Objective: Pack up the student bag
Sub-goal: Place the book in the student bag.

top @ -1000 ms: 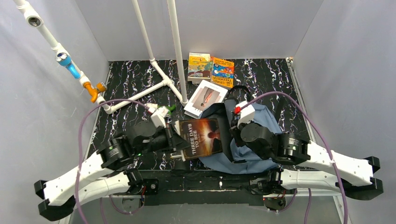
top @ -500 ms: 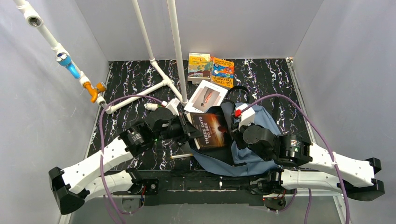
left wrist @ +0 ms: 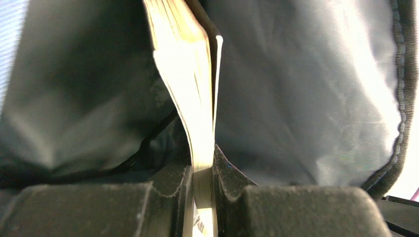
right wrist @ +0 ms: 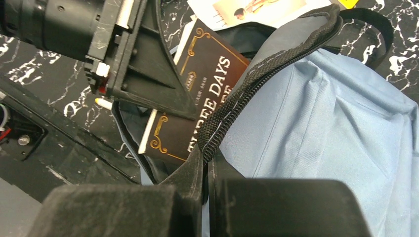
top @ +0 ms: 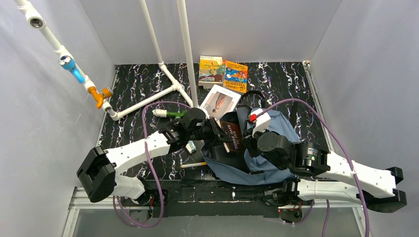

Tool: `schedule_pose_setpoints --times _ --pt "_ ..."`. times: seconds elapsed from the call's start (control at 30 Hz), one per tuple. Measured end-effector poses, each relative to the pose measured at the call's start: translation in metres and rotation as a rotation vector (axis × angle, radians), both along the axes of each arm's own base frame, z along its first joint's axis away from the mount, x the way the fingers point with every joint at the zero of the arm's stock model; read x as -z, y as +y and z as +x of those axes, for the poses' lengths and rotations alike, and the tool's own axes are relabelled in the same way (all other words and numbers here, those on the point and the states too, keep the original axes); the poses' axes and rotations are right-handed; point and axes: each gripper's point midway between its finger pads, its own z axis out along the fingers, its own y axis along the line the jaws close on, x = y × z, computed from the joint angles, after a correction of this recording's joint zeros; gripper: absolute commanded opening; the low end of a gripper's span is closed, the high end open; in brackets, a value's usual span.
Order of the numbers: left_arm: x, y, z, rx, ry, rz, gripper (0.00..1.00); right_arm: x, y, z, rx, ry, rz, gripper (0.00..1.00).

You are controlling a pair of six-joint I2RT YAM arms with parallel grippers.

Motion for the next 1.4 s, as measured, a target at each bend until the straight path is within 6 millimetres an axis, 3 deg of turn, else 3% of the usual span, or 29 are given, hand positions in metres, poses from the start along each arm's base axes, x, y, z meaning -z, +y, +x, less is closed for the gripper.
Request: schedule_pose_setpoints --times 0.27,0.63,0.73,0.93,1.1,1.3,1.4 --pt "-0.012 -0.022 0.005 0.06 -0.085 -0.142 0.0 -0.007 0.009 -0.001 -0.004 0.013 0.062 0.01" --pt "-0.008 -0.051 0.003 0.156 -0.146 -0.205 0.0 -0.008 0.011 -0.002 -0.006 0.016 0.072 0.01" --pt "0.006 -0.065 0.005 0.186 -0.178 -0.189 0.0 -0.008 0.012 -0.002 -0.007 0.017 0.073 0.01" --pt "0.053 -0.097 0.008 0.255 -0.234 -0.101 0.0 -0.008 0.014 -0.002 -0.009 0.017 0.079 0.01" --pt "0.066 -0.132 0.018 0.279 -0.252 -0.114 0.01 -0.007 0.007 0.003 0.033 0.009 0.068 0.01" --pt "0.098 -0.143 0.021 0.261 -0.166 -0.087 0.65 0.001 -0.024 0.007 0.141 0.009 0.026 0.01" --pt "0.117 -0.134 0.021 0.247 -0.121 -0.016 0.76 0.004 -0.038 0.008 0.193 0.013 0.013 0.01"
